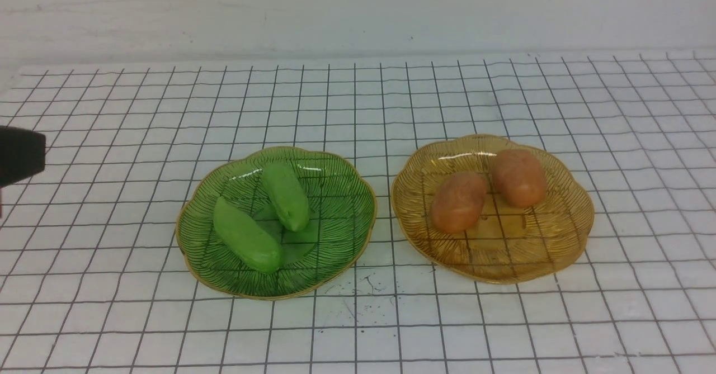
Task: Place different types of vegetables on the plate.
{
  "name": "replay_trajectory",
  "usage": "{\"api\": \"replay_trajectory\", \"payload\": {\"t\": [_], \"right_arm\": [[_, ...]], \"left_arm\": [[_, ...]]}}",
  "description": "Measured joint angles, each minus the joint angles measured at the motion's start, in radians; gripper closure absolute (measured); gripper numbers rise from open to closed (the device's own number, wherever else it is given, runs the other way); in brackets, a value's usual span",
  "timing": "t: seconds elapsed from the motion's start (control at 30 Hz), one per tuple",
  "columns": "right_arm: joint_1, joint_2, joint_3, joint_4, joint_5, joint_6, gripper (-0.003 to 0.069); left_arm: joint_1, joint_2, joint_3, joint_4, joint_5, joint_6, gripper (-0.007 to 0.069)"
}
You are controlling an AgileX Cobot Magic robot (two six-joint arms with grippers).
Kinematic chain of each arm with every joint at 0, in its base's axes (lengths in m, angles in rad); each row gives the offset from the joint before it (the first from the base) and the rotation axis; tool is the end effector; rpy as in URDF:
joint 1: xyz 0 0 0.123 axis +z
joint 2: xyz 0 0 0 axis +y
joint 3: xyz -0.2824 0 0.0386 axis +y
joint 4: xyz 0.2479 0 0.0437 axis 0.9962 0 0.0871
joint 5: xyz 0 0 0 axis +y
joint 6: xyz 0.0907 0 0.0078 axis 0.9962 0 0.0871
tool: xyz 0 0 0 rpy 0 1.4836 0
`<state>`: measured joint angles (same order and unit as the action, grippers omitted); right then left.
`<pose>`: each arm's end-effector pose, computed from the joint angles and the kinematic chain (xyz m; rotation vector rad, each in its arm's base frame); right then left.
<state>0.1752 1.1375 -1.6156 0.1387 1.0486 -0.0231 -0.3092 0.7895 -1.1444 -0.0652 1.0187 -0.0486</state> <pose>0.1917 0.0450 0.5066 -0.2071 2.0458 0.2608 0.1147 -0.0419 0.4282 0.2762 2.1416 -0.2872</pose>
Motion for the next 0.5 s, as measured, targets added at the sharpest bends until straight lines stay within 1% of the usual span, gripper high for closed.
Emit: {"api": "replay_trajectory", "payload": {"t": [0.03, 0.13, 0.17, 0.2, 0.23, 0.27, 0.4, 0.5], "right_arm": [[0.0, -0.132, 0.114, 0.0, -0.12, -0.011, 0.0673], [0.0, -0.331, 0.295, -0.001, -0.295, -0.023, 0.0673], [0.0, -0.49, 0.487, -0.001, -0.48, -0.025, 0.0673], [0.0, -0.591, 0.598, -0.001, -0.591, -0.024, 0.0673], [0.0, -0.63, 0.64, -0.001, -0.634, -0.022, 0.0673], [0.0, -0.742, 0.755, -0.001, -0.737, -0.015, 0.0673], [0.0, -1.017, 0.995, -0.001, -0.89, -0.011, 0.0673], [0.0, -1.111, 1.071, -0.002, -0.943, -0.019, 0.0673]], "left_arm": [[0.0, 0.0, 0.025, 0.0, -0.038, -0.003, 0.0632], [0.0, 0.0, 0.061, -0.008, -0.092, -0.003, 0.0632], [0.0, 0.0, 0.077, -0.016, -0.119, -0.003, 0.0632], [0.0, 0.0, 0.089, -0.022, -0.14, -0.003, 0.0632], [0.0, 0.0, 0.092, -0.024, -0.143, -0.003, 0.0632], [0.0, 0.0, 0.106, -0.029, -0.165, -0.003, 0.0632], [0.0, 0.001, 0.133, -0.033, -0.189, -0.004, 0.0632], [0.0, 0.001, 0.138, -0.034, -0.189, -0.004, 0.0632]]}}
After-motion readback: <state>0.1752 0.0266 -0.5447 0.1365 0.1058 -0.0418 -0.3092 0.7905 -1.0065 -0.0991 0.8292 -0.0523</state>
